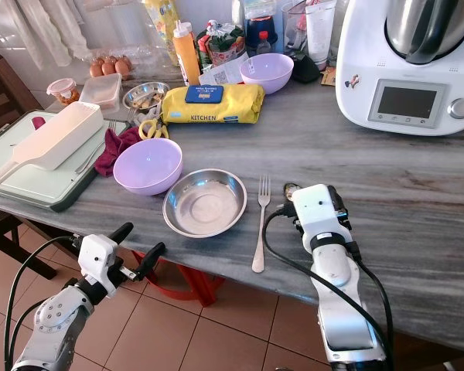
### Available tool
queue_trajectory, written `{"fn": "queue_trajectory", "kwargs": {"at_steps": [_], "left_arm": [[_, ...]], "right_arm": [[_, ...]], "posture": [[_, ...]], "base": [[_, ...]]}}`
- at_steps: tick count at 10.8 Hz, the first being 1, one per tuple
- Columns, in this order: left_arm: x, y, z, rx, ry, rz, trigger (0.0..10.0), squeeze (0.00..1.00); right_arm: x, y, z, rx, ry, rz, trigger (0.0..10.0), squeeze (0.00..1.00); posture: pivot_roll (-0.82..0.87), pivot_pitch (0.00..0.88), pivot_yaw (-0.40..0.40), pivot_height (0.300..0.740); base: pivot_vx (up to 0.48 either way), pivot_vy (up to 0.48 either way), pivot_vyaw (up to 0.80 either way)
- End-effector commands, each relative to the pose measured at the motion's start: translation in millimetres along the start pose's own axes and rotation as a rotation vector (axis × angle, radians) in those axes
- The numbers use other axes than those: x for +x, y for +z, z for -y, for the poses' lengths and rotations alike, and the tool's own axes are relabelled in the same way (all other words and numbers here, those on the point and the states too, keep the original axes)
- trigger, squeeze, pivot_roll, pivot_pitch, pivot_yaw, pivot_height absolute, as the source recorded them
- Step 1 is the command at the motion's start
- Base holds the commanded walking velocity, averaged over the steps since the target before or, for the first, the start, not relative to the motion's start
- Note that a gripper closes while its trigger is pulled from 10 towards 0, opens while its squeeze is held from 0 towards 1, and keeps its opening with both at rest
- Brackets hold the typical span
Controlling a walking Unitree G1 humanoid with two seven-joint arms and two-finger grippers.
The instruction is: Setting the table
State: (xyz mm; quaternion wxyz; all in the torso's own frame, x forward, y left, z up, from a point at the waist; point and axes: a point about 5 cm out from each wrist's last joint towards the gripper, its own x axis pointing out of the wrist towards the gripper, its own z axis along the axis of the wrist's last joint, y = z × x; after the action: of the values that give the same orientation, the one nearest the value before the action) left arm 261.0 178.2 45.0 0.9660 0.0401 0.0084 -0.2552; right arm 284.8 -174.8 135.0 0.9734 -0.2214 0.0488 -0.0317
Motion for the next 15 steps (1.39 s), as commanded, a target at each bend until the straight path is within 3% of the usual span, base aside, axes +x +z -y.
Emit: {"fn": "queue_trajectory", "kwargs": {"at_steps": [1,6,7,8,9,14,15], "left_arm": [[-0.5,-0.8,-0.5,0.014,-0.011,-0.021,10.0,0.00],[-1.4,1.4,-0.5,0.017,-0.017,-0.016,10.0,0.00],[-1.7,1.3,-0.5,0.017,-0.018,-0.016,10.0,0.00],[-2.7,0.0,-0.7,0.016,-0.018,-0.021,10.0,0.00],[-4.1,-2.8,-1.1,0.013,-0.016,-0.031,10.0,0.00],[-6.5,-8.7,-2.0,0.008,-0.020,-0.051,10.0,0.00],[-7.9,-8.9,-2.3,0.009,-0.022,-0.051,10.0,0.00]], "right_arm": [[-1.5,4.1,-3.1,0.039,0.013,0.016,10.0,0.00],[3.8,13.0,-15.9,0.297,0.098,0.021,10.0,0.00],[4.3,12.0,-15.1,0.302,0.094,0.013,10.0,0.00],[6.0,9.0,-10.8,0.331,0.084,-0.002,10.0,0.07],[6.1,9.6,-6.5,0.346,0.076,0.006,10.0,1.00],[6.4,4.3,-10.9,0.331,0.113,-0.023,10.0,1.00],[9.0,1.9,-12.0,0.310,0.134,-0.041,10.0,0.00]], "posture": [[-0.10,0.094,0.167,0.740],[-0.10,0.097,0.170,0.740],[-0.10,0.097,0.170,0.740],[-0.09,0.100,0.169,0.740],[-0.09,0.100,0.170,0.740],[-0.09,0.109,0.181,0.740],[-0.09,0.115,0.181,0.740]], "base": [[0.000,0.000,0.00],[0.000,0.000,0.00],[0.000,0.000,0.00],[0.000,0.000,0.00],[0.000,0.000,0.00],[0.000,0.000,0.00],[0.000,0.000,0.00]]}}
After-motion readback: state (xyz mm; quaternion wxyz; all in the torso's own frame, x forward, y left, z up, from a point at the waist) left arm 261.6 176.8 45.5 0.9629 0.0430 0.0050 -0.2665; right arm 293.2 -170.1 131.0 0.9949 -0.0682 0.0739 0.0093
